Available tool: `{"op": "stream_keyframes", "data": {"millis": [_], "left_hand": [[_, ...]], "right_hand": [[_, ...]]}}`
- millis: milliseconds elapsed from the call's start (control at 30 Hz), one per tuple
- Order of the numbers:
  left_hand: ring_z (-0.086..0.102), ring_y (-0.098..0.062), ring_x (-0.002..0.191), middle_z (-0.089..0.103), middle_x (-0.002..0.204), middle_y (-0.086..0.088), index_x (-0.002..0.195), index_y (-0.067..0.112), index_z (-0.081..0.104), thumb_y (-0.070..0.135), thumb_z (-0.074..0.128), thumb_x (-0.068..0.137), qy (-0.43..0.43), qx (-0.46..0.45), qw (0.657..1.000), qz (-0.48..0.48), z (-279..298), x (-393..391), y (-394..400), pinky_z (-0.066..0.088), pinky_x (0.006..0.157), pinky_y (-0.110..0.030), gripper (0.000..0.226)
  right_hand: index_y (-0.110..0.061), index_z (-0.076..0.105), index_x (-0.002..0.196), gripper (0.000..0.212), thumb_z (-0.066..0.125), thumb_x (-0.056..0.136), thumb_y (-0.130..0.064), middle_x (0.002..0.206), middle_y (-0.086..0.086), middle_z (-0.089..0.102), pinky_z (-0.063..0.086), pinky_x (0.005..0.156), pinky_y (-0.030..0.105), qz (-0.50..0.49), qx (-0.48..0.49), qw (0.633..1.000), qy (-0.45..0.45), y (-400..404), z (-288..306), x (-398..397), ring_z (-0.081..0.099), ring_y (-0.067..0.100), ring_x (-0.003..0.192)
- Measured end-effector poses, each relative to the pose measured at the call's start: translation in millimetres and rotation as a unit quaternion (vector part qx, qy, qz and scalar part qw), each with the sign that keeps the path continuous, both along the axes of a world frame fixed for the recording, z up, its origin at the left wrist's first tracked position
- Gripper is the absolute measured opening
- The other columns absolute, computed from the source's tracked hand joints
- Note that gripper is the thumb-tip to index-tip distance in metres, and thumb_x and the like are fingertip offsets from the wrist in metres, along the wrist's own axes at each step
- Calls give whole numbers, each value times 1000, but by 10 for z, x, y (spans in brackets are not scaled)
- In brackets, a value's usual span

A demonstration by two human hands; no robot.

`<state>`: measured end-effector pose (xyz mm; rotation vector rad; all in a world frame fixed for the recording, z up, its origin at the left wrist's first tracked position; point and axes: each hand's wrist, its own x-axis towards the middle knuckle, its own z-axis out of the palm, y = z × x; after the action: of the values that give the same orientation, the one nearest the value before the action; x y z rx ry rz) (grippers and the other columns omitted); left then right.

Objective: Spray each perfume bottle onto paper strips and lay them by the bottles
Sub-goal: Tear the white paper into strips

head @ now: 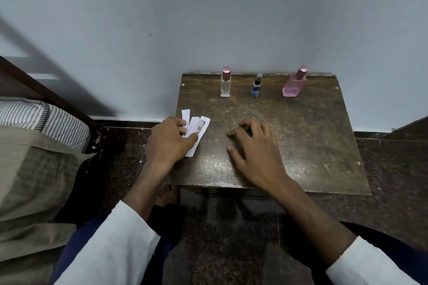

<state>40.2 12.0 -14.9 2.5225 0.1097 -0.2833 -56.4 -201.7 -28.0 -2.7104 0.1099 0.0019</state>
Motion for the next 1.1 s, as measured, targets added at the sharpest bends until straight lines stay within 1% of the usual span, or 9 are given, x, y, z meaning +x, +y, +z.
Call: {"op": "stream_keyframes", "data": {"millis": [167,300,367,567,733,800,867,967,1100], "left_hand": [[71,-8,95,74,99,15,120,24,73,51,88,81,-7,-14,1000,1,14,14,31,57,90,-32,49],[68,3,73,72,91,17,111,22,74,40,94,79,-21,-67,998,1,88,43,94,49,67,-8,42],[70,-1,70,75,92,14,111,19,75,35,93,82,-41,-98,994,-7,132,39,145,52,67,-4,38],[72,2,81,77,103,14,116,25,76,35,92,83,-123,-159,976,-82,303,-81,32,51,71,-4,38],[70,-3,88,74,105,13,119,25,75,32,91,84,-202,-135,957,-161,368,-164,-38,50,80,-8,40],[70,-3,89,74,107,13,122,24,74,29,91,85,-218,-132,954,-160,357,-156,-34,53,81,-14,41],[70,-2,91,73,109,14,125,24,73,28,88,87,-231,-120,954,-148,329,-135,-19,56,79,-20,41],[69,-1,89,73,110,17,126,24,72,30,85,89,-228,-110,962,-106,262,-86,4,60,78,-23,39],[71,-1,91,74,109,18,125,25,73,30,85,90,-228,-130,962,-73,253,-67,-10,63,80,-30,37]], "right_hand": [[-32,63,133,37,62,100,-48,147,-1,46,39,108,41,0,5,1000,-8,-3,-4,9,38,21,133],[-31,65,131,35,61,101,-48,144,-1,48,39,110,41,-4,13,1000,-10,2,25,20,40,21,132],[-28,66,131,35,61,102,-46,142,-1,50,39,111,40,-14,28,999,-11,-3,32,33,42,21,133],[-22,75,114,18,66,105,-34,112,-9,67,49,85,12,-87,295,946,-100,67,148,69,64,3,101],[-30,73,115,24,66,101,-49,105,-9,78,63,92,47,-111,459,881,-20,73,167,105,76,13,97],[-30,72,115,21,66,102,-46,106,-9,79,62,96,50,-107,482,869,11,121,146,109,76,13,98],[-27,73,118,17,66,105,-36,109,-10,78,61,96,44,-78,438,896,-7,152,127,102,74,10,101],[-20,70,132,30,61,106,-33,129,-4,69,53,103,38,55,201,975,-78,185,64,120,63,14,117],[-18,57,148,50,55,105,-42,156,2,54,39,119,45,166,23,985,-46,343,-24,150,44,25,144]]}}
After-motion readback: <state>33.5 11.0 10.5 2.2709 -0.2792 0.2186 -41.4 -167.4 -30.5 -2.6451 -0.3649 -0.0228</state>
